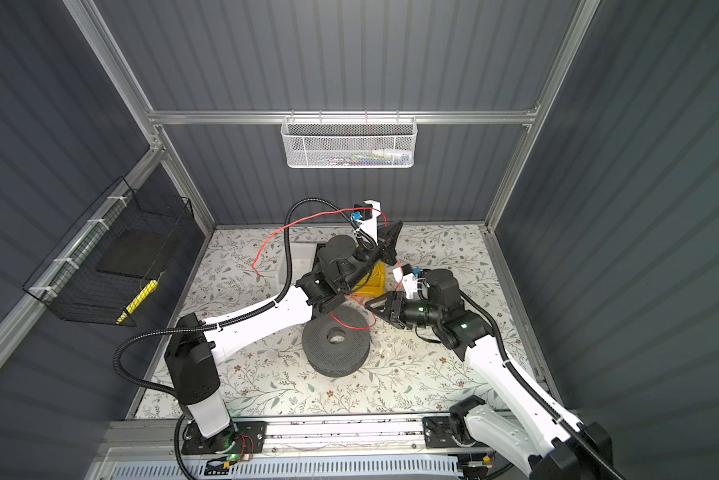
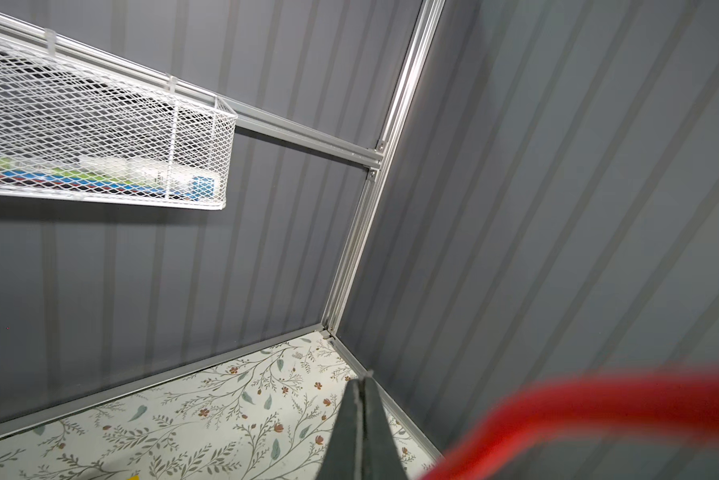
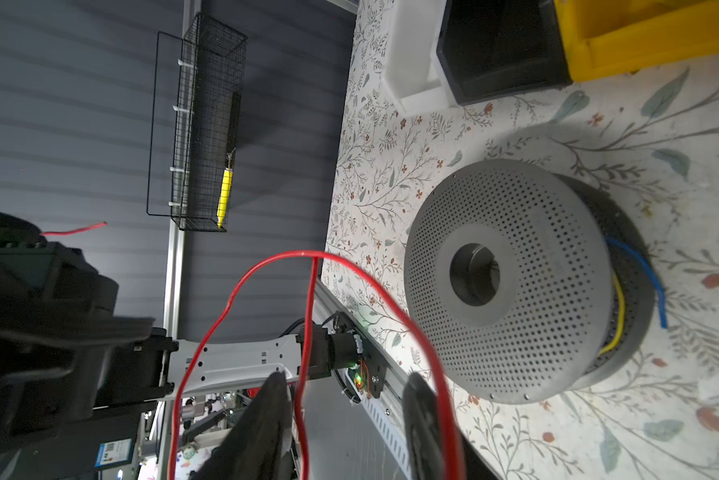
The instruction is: Wrap the cables
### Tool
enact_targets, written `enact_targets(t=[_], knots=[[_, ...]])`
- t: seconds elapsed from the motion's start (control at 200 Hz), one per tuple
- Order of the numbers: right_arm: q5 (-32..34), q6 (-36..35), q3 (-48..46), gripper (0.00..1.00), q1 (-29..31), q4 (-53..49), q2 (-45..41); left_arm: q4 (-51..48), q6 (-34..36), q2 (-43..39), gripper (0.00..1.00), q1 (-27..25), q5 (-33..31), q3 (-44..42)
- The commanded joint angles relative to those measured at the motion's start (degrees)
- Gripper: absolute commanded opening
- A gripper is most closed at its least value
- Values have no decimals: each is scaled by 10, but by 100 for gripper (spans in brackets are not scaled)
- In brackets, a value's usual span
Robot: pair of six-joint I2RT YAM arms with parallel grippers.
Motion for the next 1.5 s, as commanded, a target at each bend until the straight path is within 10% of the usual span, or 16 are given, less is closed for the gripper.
enact_targets(t=[0.0, 1.201, 1.491], knots=[[13, 49, -34, 48, 3, 53, -18, 17, 13, -22, 0, -3, -22, -4], [-34, 29, 22, 29, 33, 87, 77, -8, 37, -37, 0, -3, -50, -12], [-32, 28, 0, 6, 36, 73, 62, -9, 57, -40, 0, -3, -69, -11]])
